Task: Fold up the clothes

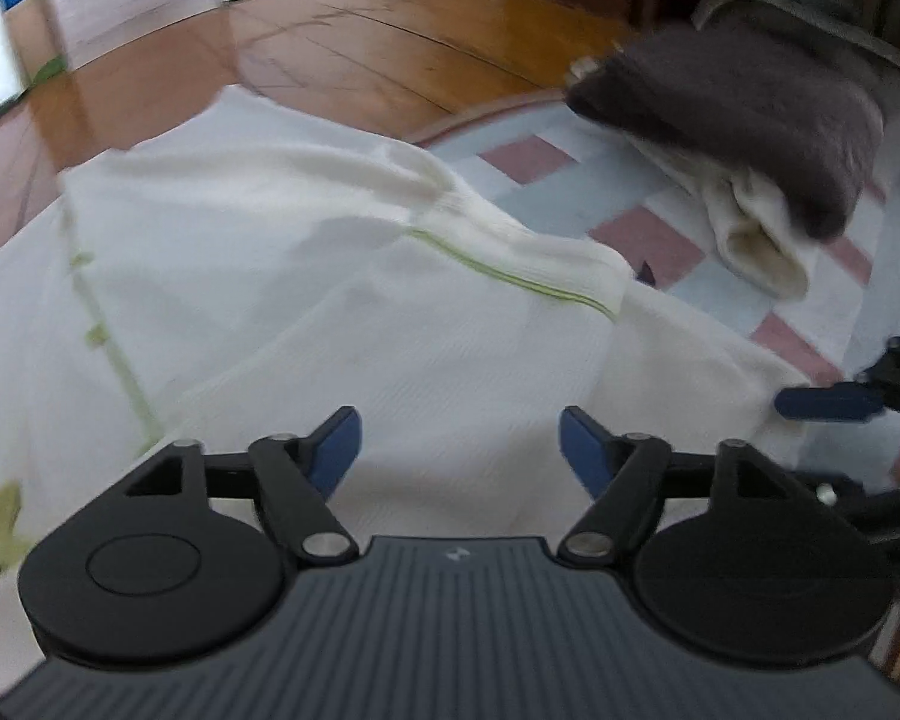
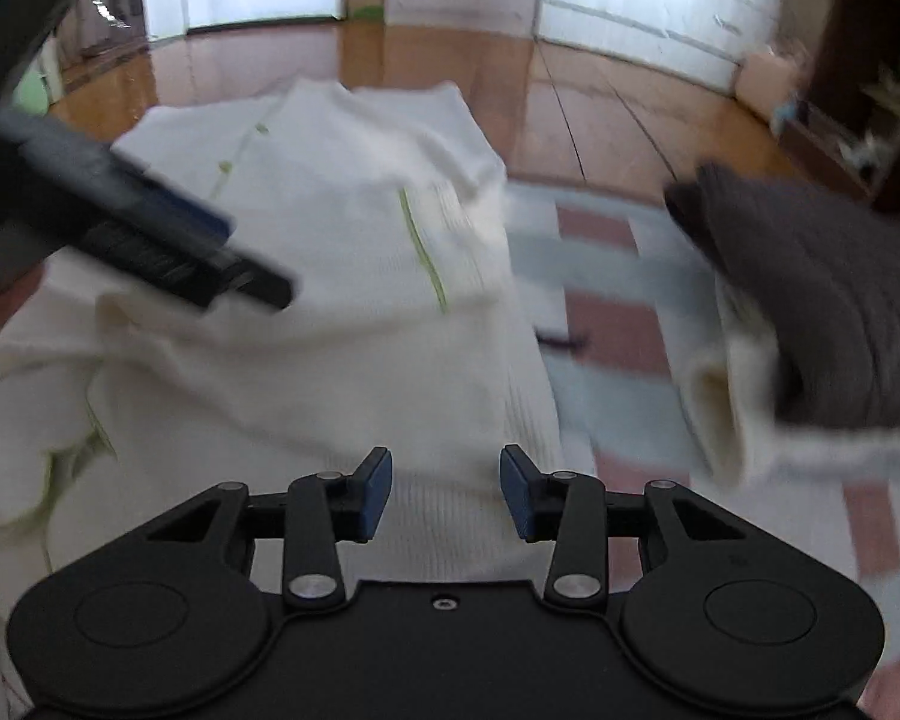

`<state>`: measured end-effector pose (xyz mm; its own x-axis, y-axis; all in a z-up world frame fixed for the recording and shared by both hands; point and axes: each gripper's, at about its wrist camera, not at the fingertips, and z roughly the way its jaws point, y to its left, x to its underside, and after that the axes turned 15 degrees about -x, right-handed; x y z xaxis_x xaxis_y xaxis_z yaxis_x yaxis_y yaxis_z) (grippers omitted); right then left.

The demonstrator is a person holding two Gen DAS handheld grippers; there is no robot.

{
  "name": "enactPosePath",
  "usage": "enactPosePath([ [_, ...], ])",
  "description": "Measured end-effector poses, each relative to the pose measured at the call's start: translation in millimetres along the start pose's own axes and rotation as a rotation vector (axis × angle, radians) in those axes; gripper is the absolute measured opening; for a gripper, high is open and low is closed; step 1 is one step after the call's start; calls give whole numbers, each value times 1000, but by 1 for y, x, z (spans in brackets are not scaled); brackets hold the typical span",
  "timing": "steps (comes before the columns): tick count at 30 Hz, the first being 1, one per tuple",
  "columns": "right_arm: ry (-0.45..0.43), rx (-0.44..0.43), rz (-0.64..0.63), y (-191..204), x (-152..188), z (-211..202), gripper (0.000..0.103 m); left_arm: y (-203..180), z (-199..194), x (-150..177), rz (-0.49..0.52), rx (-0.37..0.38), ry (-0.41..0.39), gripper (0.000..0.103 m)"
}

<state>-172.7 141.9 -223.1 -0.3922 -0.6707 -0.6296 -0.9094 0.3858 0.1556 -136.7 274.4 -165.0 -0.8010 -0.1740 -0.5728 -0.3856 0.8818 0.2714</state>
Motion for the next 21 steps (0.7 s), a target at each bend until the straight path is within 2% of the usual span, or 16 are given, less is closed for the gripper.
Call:
enactPosePath([
  [2, 21, 21, -25, 1, 6, 4, 45, -30, 8, 1, 178, -90, -33, 82],
  [3, 32, 39, -55, 3, 8, 7, 46, -41, 11, 3, 233, -123, -57, 82],
  [4, 38, 52, -77, 5, 8, 9, 46, -42, 13, 5, 221, -120, -67, 81],
  [5, 32, 59, -80, 5, 7, 9, 47, -39, 15, 5, 180, -101, -66, 74],
  [6, 26, 66, -83, 5, 5, 10, 48, -32, 17, 4, 112, -63, -51, 49],
  [7, 21, 73, -86, 6, 4, 10, 48, -21, 19, 3, 26, -13, -24, 32],
  [8, 15, 80, -89, 6, 2, 11, 48, -11, 20, 2, -50, 23, -3, 4],
  [9, 10, 87, -92, 6, 1, 11, 48, -1, 17, 2, -104, 23, -3, 2],
  [11, -4, 104, -83, 3, -2, 13, 47, 19, 3, 3, -194, -14, -39, 2],
  [14, -40, 108, -14, -11, 0, 13, 43, 60, -42, 16, -373, -73, -140, 2],
  [16, -74, 82, 64, -23, 2, 10, 39, 87, -79, 41, -522, -163, -204, 3],
  [17, -86, 71, 94, -27, 3, 9, 36, 100, -98, 54, -598, -215, -235, 7],
  [18, -99, 58, 125, -32, 4, 7, 35, 110, -106, 69, -644, -265, -214, 16],
  [19, -110, 45, 153, -35, 4, 6, 35, 117, -107, 84, -667, -313, -155, 26],
  [20, -118, 35, 176, -38, 5, 6, 35, 123, -107, 99, -690, -361, -96, 53],
  [21, -127, 26, 198, -41, 6, 6, 35, 130, -108, 114, -712, -409, -36, 61],
])
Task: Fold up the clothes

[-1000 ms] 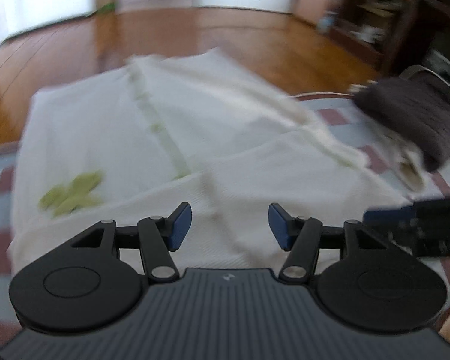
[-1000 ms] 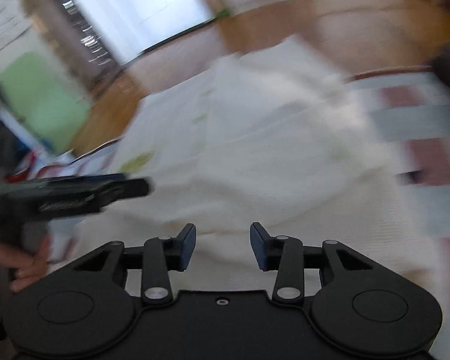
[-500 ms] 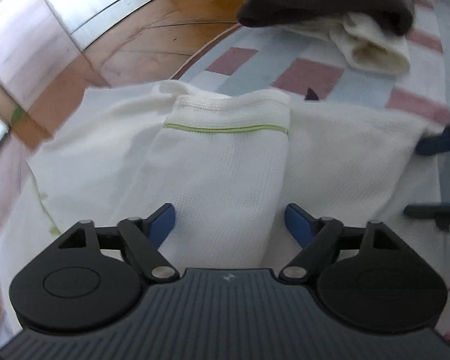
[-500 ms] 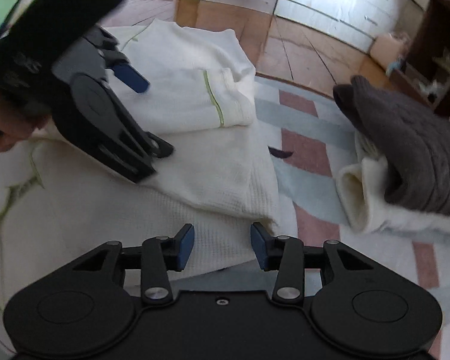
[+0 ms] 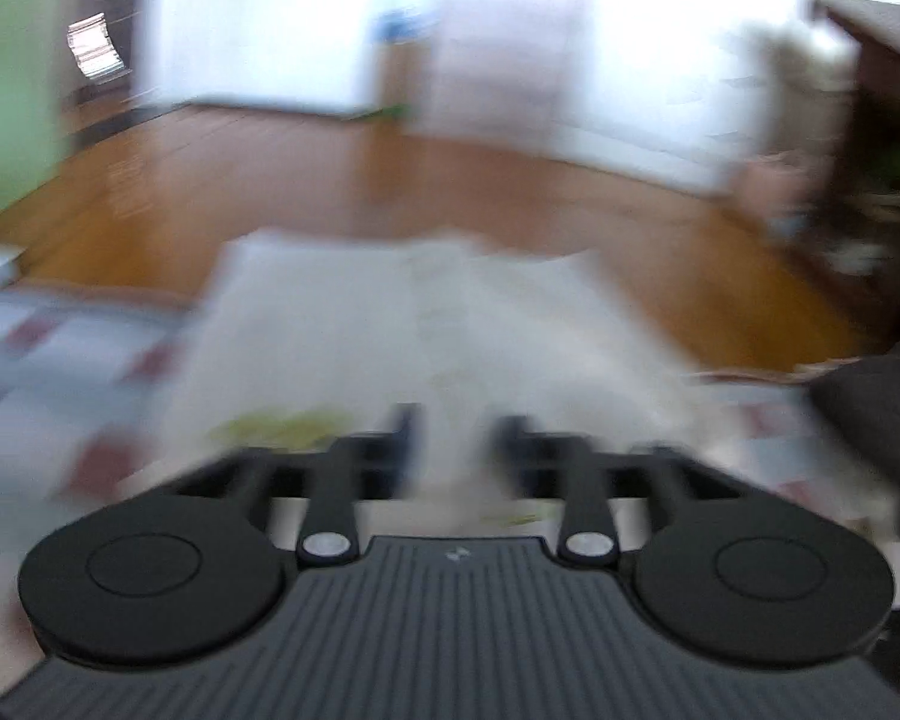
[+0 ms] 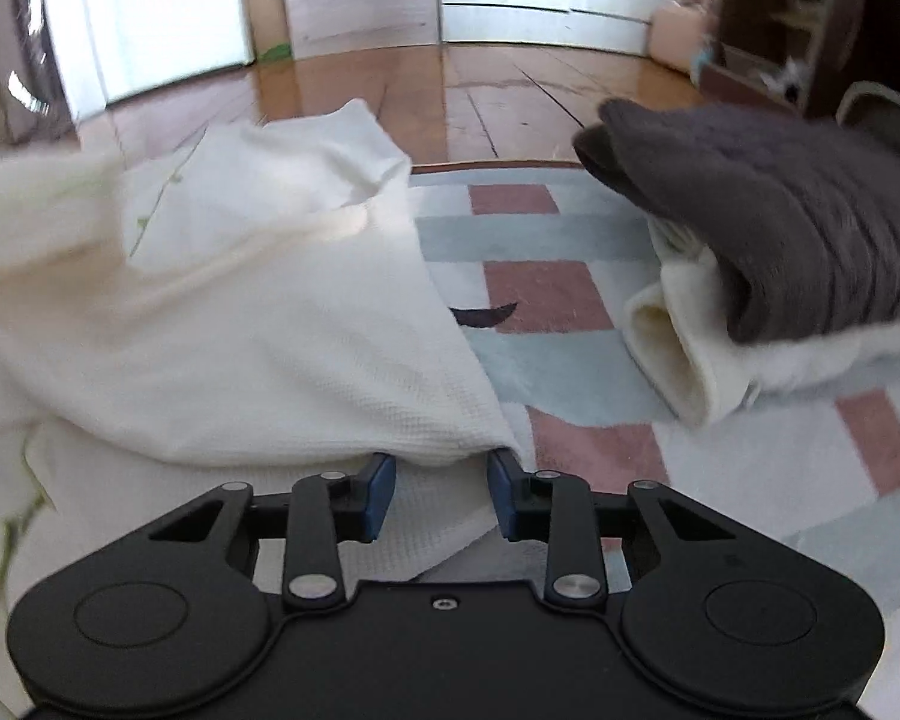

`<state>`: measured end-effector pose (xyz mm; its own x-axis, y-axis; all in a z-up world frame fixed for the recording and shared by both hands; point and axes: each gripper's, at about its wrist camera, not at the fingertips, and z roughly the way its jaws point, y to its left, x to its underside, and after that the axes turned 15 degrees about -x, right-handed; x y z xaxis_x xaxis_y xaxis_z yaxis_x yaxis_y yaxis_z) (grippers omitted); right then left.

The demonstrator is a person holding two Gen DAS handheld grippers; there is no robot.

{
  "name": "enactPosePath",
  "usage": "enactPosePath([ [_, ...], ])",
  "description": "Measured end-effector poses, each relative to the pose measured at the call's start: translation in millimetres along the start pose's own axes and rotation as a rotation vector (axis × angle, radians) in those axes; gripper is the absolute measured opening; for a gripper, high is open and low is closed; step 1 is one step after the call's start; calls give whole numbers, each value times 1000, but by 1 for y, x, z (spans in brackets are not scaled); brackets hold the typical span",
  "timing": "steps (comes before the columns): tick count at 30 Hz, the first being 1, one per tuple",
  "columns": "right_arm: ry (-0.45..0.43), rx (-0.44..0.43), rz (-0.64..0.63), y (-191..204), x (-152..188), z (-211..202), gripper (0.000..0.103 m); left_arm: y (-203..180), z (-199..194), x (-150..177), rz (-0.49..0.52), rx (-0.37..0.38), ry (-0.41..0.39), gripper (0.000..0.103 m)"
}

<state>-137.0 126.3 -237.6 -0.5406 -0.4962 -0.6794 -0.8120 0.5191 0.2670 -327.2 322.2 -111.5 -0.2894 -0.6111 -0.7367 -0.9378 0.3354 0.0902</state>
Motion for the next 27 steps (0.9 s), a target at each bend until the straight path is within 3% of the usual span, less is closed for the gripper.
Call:
enactPosePath([
  [2, -16, -11, 49, -4, 1, 1, 36, 29, 7, 14, -21, -130, 83, 59],
  [5, -27, -17, 99, -5, 0, 0, 36, 65, 13, 21, -128, -181, 152, 59],
  [7, -45, -35, 148, -9, -3, -3, 36, 78, 9, 14, -173, -158, 137, 61],
  [10, -104, -131, 270, -16, -4, -13, 44, 77, 6, 1, -150, -120, 78, 61],
  [12, -139, -230, 363, -19, -1, -15, 51, 68, 8, -5, -109, -66, 59, 62],
  [15, -163, -364, 512, -18, 10, -6, 54, 39, 28, -8, -6, 53, 114, 65],
  [17, -154, -395, 590, -17, 15, 7, 54, 10, 39, -2, 105, 24, 106, 65],
  [20, -137, -329, 632, -12, 13, 21, 54, -26, 56, 10, 268, -60, 90, 73],
  [22, -158, -276, 599, -5, 7, 21, 54, -40, 70, 15, 340, -38, 125, 77],
  [26, -212, -147, 491, 6, -13, 20, 54, -31, 87, 18, 271, 28, 195, 82],
  [27, -222, -127, 477, 8, -17, 20, 46, -24, 87, 16, 239, 47, 200, 75],
])
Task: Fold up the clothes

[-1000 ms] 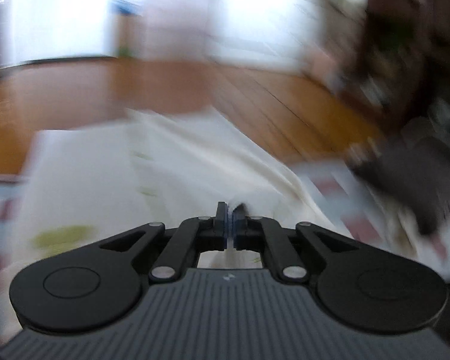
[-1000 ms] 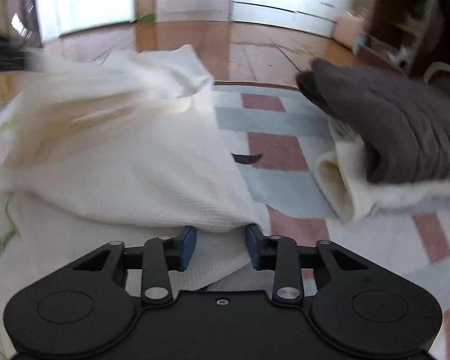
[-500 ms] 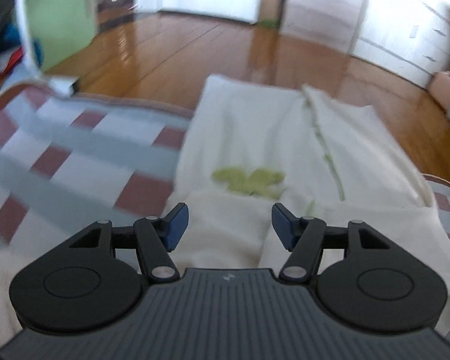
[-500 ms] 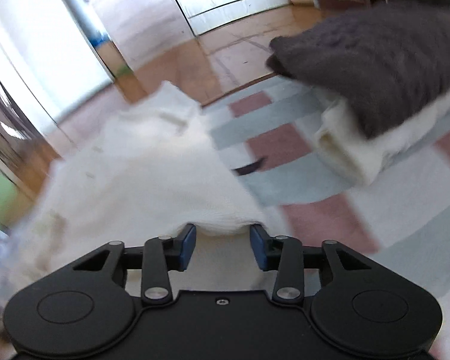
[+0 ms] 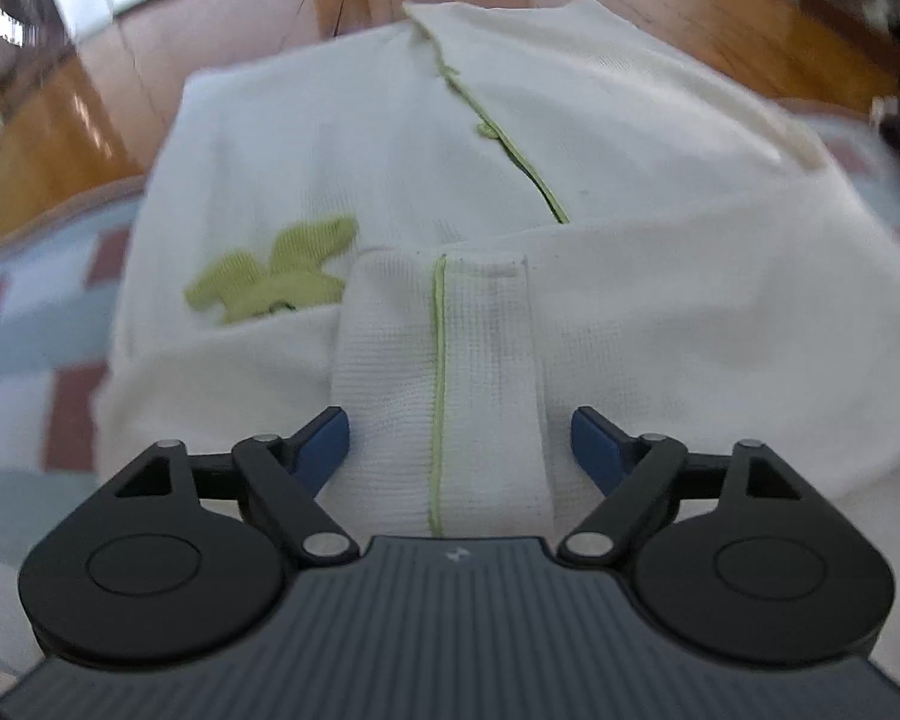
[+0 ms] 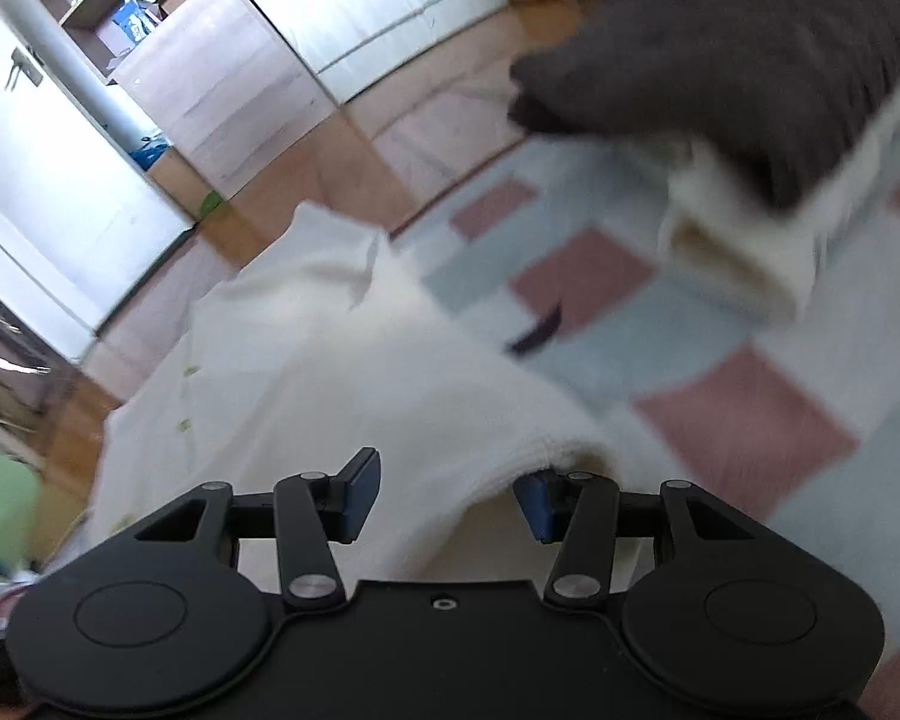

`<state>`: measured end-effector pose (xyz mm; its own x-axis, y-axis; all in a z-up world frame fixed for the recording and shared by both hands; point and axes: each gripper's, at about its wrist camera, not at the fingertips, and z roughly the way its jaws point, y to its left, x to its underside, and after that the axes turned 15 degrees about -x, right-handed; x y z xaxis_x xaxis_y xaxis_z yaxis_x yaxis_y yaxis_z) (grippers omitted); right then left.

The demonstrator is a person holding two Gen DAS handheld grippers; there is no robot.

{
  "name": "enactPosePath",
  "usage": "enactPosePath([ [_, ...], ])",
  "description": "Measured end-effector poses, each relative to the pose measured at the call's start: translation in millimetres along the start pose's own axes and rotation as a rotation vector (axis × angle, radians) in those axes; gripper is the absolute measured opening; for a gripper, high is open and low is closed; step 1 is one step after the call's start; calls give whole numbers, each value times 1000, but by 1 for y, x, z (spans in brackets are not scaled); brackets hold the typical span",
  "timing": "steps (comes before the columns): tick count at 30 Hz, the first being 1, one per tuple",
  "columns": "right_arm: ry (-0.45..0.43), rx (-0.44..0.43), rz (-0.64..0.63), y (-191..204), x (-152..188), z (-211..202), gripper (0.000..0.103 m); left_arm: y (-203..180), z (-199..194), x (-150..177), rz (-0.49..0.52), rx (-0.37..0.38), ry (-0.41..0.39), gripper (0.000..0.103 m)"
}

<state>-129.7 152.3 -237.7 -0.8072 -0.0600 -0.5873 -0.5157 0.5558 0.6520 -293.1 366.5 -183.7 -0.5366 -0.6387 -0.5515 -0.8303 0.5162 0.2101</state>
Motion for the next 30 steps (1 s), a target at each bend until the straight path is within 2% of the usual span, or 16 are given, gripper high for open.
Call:
enactPosePath([
  [1, -12, 1, -4, 2, -2, 0, 38, 7, -1, 0, -30, 23, 2, 60],
  [2, -21, 6, -13, 4, -5, 0, 19, 15, -1, 1, -61, 45, 4, 7],
  [3, -27, 19, -35, 6, -7, -1, 7, 22, -2, 1, -91, 68, 5, 7],
  [8, -95, 109, -121, 3, -25, -22, 4, 103, -48, 12, -447, 286, -50, 7],
  [10, -100, 117, -94, -8, -31, -26, 3, 125, -44, 25, -550, 392, 37, 7],
  [11, -90, 118, -73, -15, -33, -25, 3, 130, -37, 33, -571, 405, 94, 8],
  [14, -15, 133, -12, -36, -30, -13, 4, 126, -27, 49, -486, 264, 163, 8],
  [16, -25, 124, 1, -38, -25, -14, 4, 120, -24, 55, -461, 245, 190, 8],
  [18, -41, 128, -36, -32, -25, -16, 4, 118, -31, 53, -456, 267, 145, 8],
  [20, -38, 135, -84, -27, -26, -17, 4, 115, -43, 50, -409, 230, 48, 8],
  [21, -25, 145, -95, -27, -26, -17, 3, 113, -46, 48, -385, 202, 26, 8],
  [23, 9, 182, -101, -29, -24, -13, 3, 112, -46, 45, -346, 115, 25, 8],
  [25, 38, 226, -90, -28, -23, -12, 3, 115, -46, 44, -319, -23, 34, 8],
  [26, 54, 248, -87, -25, -24, -13, 3, 119, -46, 44, -325, -50, 36, 9],
  [27, 74, 271, -100, -21, -25, -12, 3, 126, -47, 44, -346, -46, 38, 15],
  [30, 128, 325, -219, -2, -27, -11, 3, 142, -47, 48, -435, 58, 58, 31],
])
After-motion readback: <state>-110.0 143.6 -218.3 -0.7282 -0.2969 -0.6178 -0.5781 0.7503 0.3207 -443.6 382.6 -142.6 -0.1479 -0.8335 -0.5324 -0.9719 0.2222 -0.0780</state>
